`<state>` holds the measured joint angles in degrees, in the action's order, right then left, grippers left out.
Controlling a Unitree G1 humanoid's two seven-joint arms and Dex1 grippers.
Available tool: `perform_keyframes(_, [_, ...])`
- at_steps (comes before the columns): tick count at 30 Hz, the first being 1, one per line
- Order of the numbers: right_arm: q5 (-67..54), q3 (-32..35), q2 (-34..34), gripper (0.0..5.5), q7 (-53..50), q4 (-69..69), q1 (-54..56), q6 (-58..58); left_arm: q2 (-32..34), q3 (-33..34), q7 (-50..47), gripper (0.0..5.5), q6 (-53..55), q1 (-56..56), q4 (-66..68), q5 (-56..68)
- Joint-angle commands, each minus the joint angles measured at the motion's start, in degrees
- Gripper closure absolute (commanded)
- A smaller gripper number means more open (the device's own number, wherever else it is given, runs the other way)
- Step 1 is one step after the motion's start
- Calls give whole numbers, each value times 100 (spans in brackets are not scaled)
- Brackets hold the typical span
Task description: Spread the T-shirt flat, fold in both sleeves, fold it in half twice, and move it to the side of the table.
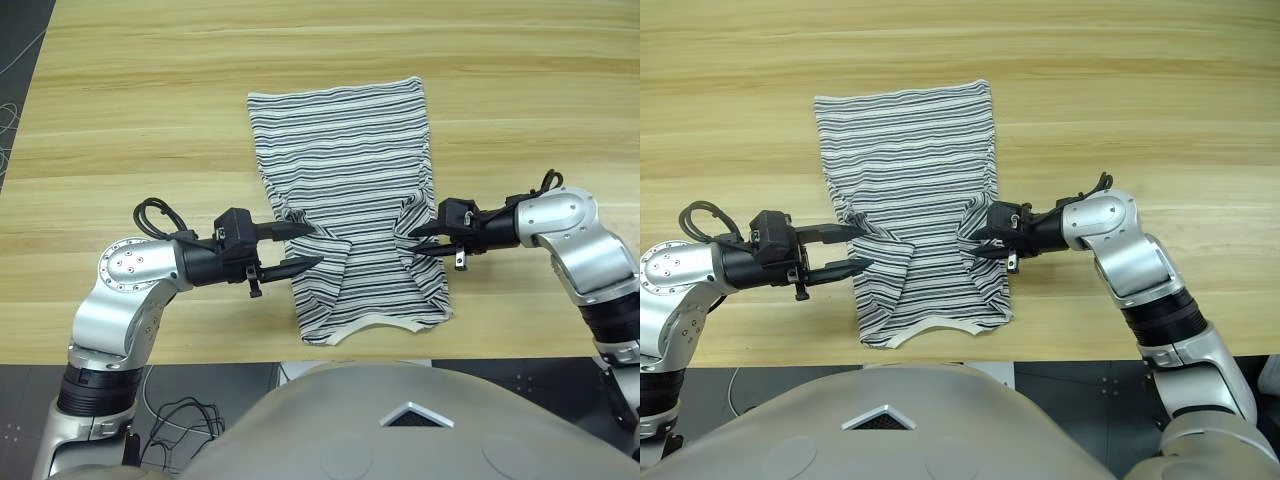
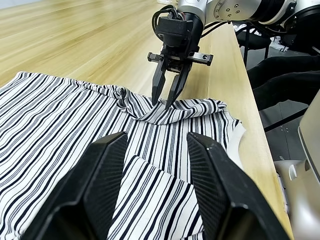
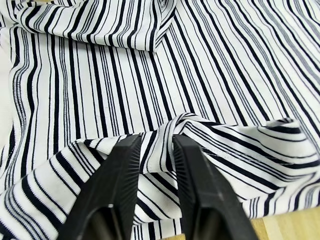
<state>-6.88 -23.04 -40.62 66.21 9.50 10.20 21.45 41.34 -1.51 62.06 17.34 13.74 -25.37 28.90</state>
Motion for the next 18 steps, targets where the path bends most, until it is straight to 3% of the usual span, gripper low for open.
perform_keyframes(1, [-198, 175, 102, 426, -50, 68, 126, 171, 69, 21, 19, 326, -6, -40, -6, -2])
perform_keyframes(5, [-422, 428, 15, 426, -21, 154, 116, 248, 47, 44, -5, 326, -13, -26, -6, 14])
perform_keyframes(11, [-1698, 1630, -296, 426, 307, 248, 107, 1073, 37, 687, -65, 326, 94, 193, -148, 588])
perform_keyframes(14, [-971, 1736, -1061, 422, 827, -277, -423, -545, 249, 1107, -183, 310, -1254, 806, -118, -680])
perform_keyframes(18, [146, 1282, -1552, 344, 1184, -834, -1020, -3017, 914, 1176, 55, 239, -3883, 1980, -131, -2910])
